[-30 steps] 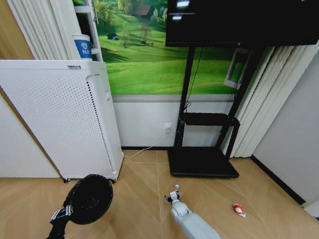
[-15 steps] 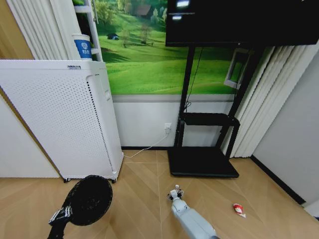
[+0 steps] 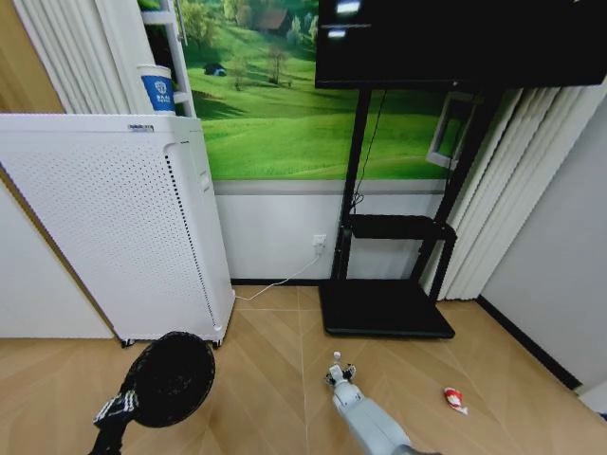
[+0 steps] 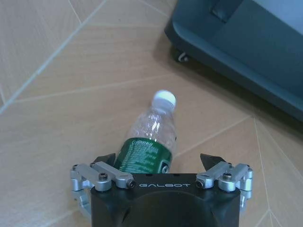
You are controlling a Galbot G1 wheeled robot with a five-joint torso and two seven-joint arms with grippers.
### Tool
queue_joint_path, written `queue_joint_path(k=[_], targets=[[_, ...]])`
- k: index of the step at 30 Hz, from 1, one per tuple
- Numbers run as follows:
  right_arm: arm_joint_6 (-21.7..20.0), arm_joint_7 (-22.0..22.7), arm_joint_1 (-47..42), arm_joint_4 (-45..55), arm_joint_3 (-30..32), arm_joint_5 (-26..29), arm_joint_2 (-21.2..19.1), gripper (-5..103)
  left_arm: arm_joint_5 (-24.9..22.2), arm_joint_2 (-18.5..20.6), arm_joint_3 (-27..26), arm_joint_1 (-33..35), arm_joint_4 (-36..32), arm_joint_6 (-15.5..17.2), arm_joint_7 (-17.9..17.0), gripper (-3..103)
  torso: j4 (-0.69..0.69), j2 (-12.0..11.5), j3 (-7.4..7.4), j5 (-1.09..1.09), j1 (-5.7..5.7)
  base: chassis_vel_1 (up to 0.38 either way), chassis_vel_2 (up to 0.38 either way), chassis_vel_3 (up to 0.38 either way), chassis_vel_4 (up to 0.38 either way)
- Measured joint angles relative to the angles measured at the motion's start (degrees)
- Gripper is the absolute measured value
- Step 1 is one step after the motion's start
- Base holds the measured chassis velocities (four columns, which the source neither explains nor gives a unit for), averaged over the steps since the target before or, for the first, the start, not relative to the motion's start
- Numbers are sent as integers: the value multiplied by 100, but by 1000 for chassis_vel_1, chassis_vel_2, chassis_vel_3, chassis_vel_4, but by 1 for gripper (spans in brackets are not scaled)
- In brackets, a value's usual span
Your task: Pick up the trash bin and place the garbage on the floor into it.
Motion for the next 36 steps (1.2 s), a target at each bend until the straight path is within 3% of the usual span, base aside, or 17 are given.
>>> queue_joint_path(k=[5,8,12,13,15,17,22,26,28,32,36], targets=[[20,-88,59,-272,131,-108,44,87,-9,-11,-2,6,-4,-6,4,6,1,0,0,1,0,0,0,0,0],[45,-150,56,-307,132,-166,11,71,-35,6,-15,-1,-10,-6,2,6,2,1,-1,1,0,0,0,0,0],[68,-179,34,-286,90,-170,-22,66,-41,18,-22,-15,9,-7,-2,6,1,1,-1,0,0,0,0,0,0],[79,-187,24,-275,76,-173,-34,55,-42,22,-22,-19,19,-7,-4,6,0,1,-1,0,0,0,0,0,0],[83,-192,16,-264,68,-174,-43,55,-42,25,-22,-21,25,-7,-6,6,0,1,-1,0,0,0,0,0,0],[83,-198,-5,-224,56,-168,-66,38,-42,32,-21,-28,36,-7,-9,6,0,1,-1,0,0,0,0,0,0],[82,-211,-120,12,127,-62,-140,28,-51,68,14,-67,88,-3,-16,6,0,1,0,0,0,0,0,0,0],[405,-385,-670,1195,589,267,-392,22,-271,417,335,-324,373,228,14,6,0,0,0,0,0,0,0,0,0],[744,-632,-1371,2623,1015,556,-695,22,-421,803,813,-599,655,405,53,6,0,1,0,0,0,0,0,0,0],[964,-832,-1800,3537,1308,705,-899,22,-494,1027,1110,-784,816,486,29,6,0,1,0,1,0,0,0,0,0],[1207,-1112,-2564,5024,1818,1003,-1331,22,-545,1497,1703,-1204,1174,538,-48,6,-1,1,0,0,0,0,0,0,0]])
